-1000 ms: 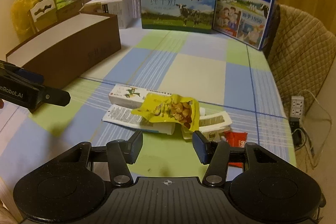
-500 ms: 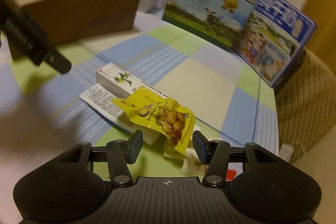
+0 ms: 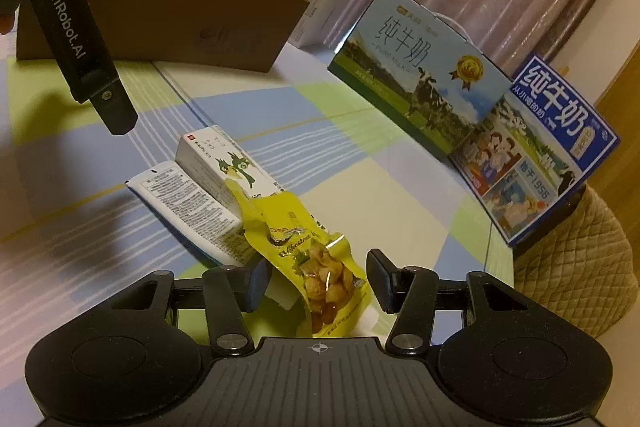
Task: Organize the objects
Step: 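Grasp the yellow snack packet with the right tool and lift it, then grasp the white ointment tube with the left tool while the right tool holds the packet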
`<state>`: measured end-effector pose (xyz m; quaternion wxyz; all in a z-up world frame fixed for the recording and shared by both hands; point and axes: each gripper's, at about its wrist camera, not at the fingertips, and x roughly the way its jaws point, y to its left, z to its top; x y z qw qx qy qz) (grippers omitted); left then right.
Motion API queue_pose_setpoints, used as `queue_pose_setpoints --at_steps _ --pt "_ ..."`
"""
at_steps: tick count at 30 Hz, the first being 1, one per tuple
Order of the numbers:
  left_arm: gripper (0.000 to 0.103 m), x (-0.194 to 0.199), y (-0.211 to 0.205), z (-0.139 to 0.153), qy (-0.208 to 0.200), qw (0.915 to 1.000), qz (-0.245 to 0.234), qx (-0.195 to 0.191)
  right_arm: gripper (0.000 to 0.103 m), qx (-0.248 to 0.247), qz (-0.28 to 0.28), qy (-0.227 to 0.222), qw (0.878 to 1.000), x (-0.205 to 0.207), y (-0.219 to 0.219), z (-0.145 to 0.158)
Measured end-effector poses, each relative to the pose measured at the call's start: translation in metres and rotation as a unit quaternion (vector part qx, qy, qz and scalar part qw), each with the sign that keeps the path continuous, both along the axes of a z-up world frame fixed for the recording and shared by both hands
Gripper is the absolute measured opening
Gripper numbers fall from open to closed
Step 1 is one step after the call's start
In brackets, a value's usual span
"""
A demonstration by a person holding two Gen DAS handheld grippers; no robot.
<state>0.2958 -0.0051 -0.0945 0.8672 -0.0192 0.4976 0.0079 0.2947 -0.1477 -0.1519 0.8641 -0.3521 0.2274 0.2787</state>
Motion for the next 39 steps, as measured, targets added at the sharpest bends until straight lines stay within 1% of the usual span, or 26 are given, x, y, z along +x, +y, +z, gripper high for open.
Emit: queue_pose_setpoints --at_steps 1,3,4,5,6,7,8,10,12,15,19,21,23,25,27,29,32,34,36,39 --pt "0.095 0.001 0.0 0.0 0.0 1.0 0.0 0.0 0.048 0.003 -0.002 0.003 1.0 0.003 0.001 0.0" --pt "0.095 0.003 0.001 -0.001 0.0 1.0 0.0 0.001 0.039 0.006 -0.004 0.012 1.0 0.009 0.002 0.0" --pt "0.095 0.004 0.001 -0.001 0.0 1.0 -0.001 0.002 0.022 0.004 -0.004 0.02 1.0 0.011 0.003 -0.001" --pt "0.095 0.005 0.0 -0.001 0.0 1.0 -0.002 0.002 0.015 -0.004 -0.01 0.009 1.0 0.011 0.004 -0.001" --pt "0.095 0.006 0.0 -0.001 0.0 1.0 -0.003 0.002 0.013 -0.009 -0.01 0.006 1.0 0.012 0.005 -0.001" --pt "0.095 0.007 0.0 0.0 -0.001 1.0 -0.004 0.002 0.009 -0.004 -0.012 0.007 1.0 0.013 0.004 0.001" --pt "0.095 0.007 -0.001 0.0 -0.002 1.0 -0.005 0.002 0.0 0.005 -0.019 0.007 1.0 0.014 0.002 0.004" --pt "0.095 0.007 -0.003 0.001 -0.004 1.0 -0.009 0.001 0.0 0.019 -0.025 0.008 0.999 0.014 -0.003 0.01" --pt "0.095 0.007 -0.004 0.001 -0.005 0.9999 -0.013 0.0 0.0 0.046 -0.034 0.019 0.998 0.014 -0.01 0.021" --pt "0.092 0.008 -0.008 0.0 -0.005 0.9997 -0.024 -0.005 0.0 0.104 -0.065 0.056 0.991 0.018 -0.025 0.042" --pt "0.091 0.009 -0.018 0.0 -0.009 0.9988 -0.048 -0.009 0.0 0.183 -0.119 0.118 0.969 0.023 -0.054 0.071" --pt "0.091 0.011 -0.024 0.001 -0.012 0.9979 -0.063 -0.014 0.0 0.211 -0.143 0.141 0.957 0.02 -0.068 0.082" --pt "0.091 0.013 -0.032 0.002 -0.016 0.9965 -0.08 -0.015 0.0 0.239 -0.168 0.165 0.942 0.018 -0.084 0.092" --pt "0.091 0.014 -0.041 0.003 -0.02 0.9945 -0.101 -0.016 0.0 0.258 -0.193 0.179 0.93 0.014 -0.1 0.099" --pt "0.091 0.016 -0.051 0.004 -0.03 0.9909 -0.13 -0.019 0.0 0.28 -0.215 0.188 0.917 0.011 -0.116 0.106" --pt "0.091 0.018 -0.062 0.004 -0.042 0.9855 -0.163 -0.02 0.0 0.292 -0.235 0.192 0.907 0.009 -0.13 0.111" --pt "0.091 0.022 -0.078 0.001 -0.049 0.9759 -0.211 -0.023 0.0 0.303 -0.261 0.189 0.897 0.003 -0.148 0.117" --pt "0.09 0.028 -0.086 -0.004 -0.047 0.9699 -0.237 -0.027 0.0 0.314 -0.275 0.191 0.889 -0.001 -0.159 0.119" --pt "0.086 0.035 -0.094 -0.009 -0.038 0.9657 -0.255 -0.027 0.0 0.326 -0.29 0.193 0.879 -0.006 -0.169 0.12" --pt "0.079 0.044 -0.103 -0.018 -0.03 0.9602 -0.277 -0.023 0.0 0.336 -0.306 0.193 0.87 -0.011 -0.183 0.12"
